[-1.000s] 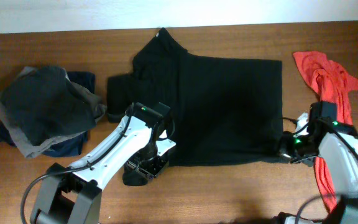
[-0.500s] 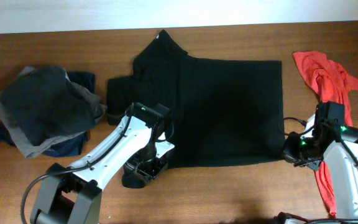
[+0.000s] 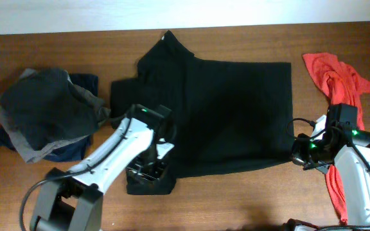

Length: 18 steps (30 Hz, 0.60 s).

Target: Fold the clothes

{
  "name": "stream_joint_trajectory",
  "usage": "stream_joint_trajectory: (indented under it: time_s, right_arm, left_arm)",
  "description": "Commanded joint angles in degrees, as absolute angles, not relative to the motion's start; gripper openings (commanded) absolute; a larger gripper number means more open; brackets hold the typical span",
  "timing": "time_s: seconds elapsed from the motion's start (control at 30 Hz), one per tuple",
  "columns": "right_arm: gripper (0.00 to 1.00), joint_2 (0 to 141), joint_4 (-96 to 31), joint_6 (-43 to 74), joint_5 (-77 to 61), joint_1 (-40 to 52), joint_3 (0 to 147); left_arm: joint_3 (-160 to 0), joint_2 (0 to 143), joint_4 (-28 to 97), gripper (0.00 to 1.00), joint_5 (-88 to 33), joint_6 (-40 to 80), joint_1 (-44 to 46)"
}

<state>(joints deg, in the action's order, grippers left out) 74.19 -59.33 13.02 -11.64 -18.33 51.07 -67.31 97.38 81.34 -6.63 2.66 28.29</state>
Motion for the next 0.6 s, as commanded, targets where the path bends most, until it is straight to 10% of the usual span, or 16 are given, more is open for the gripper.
stream_joint_trajectory:
  time_s: [0.0, 0.33, 0.57]
  right_arm:
    - [0.04, 73.3, -59.4, 12.5, -10.7, -18.1, 51.7]
    - [0.04, 73.3, -60.2, 12.5, -10.7, -18.0, 51.7]
    - [0.04, 73.3, -60.5, 12.5, -10.7, -18.0, 51.7]
  left_arm:
    - [-68.1, 94.4, 84.9, 0.23, -0.6, 10.0, 21.2]
    - [-58.0, 76.0, 76.2, 0.58, -14.4, 10.2, 0.0]
    - [-46.0, 78.8, 66.2, 0.55, -28.3, 14.5, -0.2]
